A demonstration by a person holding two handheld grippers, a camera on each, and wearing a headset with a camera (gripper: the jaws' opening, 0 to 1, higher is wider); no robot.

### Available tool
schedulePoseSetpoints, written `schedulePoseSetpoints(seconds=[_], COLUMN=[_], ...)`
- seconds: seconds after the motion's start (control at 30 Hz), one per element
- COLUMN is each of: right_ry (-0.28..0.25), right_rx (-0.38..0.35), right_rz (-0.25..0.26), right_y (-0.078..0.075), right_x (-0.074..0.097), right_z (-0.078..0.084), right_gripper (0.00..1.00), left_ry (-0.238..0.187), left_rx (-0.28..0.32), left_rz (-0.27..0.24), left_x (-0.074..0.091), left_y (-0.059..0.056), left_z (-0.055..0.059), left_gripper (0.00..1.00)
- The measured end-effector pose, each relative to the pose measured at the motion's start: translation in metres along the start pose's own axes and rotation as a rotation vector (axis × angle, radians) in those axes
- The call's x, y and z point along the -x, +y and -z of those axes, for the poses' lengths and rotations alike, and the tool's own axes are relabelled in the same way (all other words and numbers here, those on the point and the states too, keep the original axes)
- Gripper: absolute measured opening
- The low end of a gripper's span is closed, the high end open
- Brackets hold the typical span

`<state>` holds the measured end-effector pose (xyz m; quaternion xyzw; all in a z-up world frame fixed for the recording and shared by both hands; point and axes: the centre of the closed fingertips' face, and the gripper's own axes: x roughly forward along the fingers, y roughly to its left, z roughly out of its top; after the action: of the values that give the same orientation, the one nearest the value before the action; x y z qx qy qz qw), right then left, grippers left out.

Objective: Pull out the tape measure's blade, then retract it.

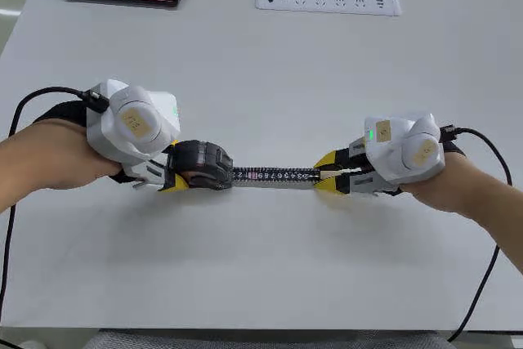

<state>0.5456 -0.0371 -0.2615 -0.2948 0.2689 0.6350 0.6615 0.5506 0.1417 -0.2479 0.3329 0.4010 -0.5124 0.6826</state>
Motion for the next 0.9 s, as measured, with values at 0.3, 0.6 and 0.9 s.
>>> schedulePoseSetpoints(seconds=[0.3,0.6,0.9], right_ry=[0.022,0.039,0.057], right_rx=[-0.001,-0.008,-0.013], right_rz=[0.002,0.006,0.008], right_y=[-0.001,-0.002,-0.004], right_x=[0.006,0.012,0.017], right_z=[0.007,0.014,0.022], right_gripper=[0.08,0.08,0.08], left_ry=[0.004,0.005,0.005], left_rx=[0.000,-0.001,-0.001], left_rz=[0.000,-0.001,-0.002], left_x=[0.000,0.000,0.000], left_y=[0.000,0.000,0.001], left_z=[0.000,0.000,0.000], left_gripper=[0.26,0.26,0.26])
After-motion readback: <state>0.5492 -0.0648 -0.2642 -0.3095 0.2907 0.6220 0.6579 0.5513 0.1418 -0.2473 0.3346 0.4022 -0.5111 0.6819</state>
